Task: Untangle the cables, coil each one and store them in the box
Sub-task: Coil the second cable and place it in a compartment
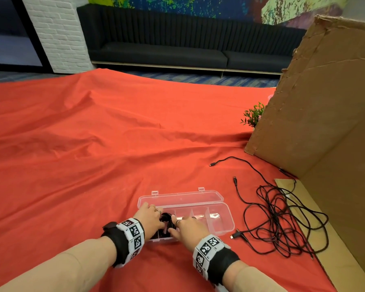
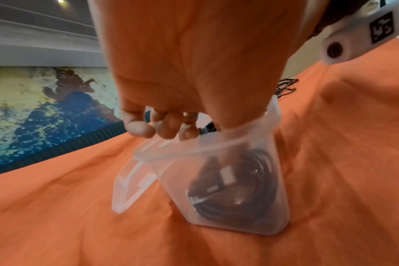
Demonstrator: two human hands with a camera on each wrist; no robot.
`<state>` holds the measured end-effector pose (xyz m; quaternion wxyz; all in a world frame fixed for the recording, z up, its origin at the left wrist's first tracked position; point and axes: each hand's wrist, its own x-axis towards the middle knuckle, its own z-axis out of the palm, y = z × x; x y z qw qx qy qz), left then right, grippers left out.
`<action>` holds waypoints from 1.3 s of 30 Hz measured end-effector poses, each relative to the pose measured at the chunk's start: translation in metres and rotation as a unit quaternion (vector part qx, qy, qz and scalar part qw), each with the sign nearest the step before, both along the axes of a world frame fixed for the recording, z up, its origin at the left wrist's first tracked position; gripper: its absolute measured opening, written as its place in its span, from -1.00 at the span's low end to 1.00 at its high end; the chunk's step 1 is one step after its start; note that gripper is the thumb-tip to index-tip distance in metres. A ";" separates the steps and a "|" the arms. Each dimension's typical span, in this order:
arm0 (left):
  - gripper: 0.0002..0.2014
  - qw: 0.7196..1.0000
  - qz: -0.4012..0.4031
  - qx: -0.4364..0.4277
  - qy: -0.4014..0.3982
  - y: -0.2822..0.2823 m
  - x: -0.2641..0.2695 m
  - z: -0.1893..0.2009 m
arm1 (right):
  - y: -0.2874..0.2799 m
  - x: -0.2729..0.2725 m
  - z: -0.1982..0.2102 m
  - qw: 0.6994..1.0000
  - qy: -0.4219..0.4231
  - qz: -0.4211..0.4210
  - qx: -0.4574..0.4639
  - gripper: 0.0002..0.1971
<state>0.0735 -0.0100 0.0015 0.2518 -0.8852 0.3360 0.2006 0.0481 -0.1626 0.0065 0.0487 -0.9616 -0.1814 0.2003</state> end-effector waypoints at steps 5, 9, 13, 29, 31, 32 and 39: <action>-0.66 0.998 -0.057 0.001 0.010 -0.001 0.006 0.001 | 0.000 0.000 -0.003 1.000 0.002 0.006 -0.008 -0.58; -0.67 0.996 -0.085 0.008 0.016 -0.001 0.011 0.003 | 0.000 0.000 -0.003 1.000 0.001 0.008 -0.007 -0.57; -0.69 0.995 -0.094 0.007 0.019 -0.003 0.011 0.003 | 0.000 0.001 -0.001 1.000 0.008 0.006 0.000 -0.59; -0.70 0.997 -0.056 -0.043 0.016 0.003 0.011 0.004 | 0.020 0.015 0.024 0.995 0.076 0.030 -0.062 -0.67; -0.68 0.998 -0.020 -0.053 0.017 0.006 0.011 0.007 | 0.019 0.015 0.025 0.994 0.079 0.032 -0.063 -0.66; -0.66 0.998 0.005 -0.066 0.020 0.008 0.011 0.009 | 0.018 0.015 0.025 0.994 0.081 0.030 -0.064 -0.65; -0.37 0.984 0.108 -0.144 0.014 0.017 -0.005 0.019 | 0.008 0.002 0.016 0.999 0.039 -0.002 -0.026 -0.63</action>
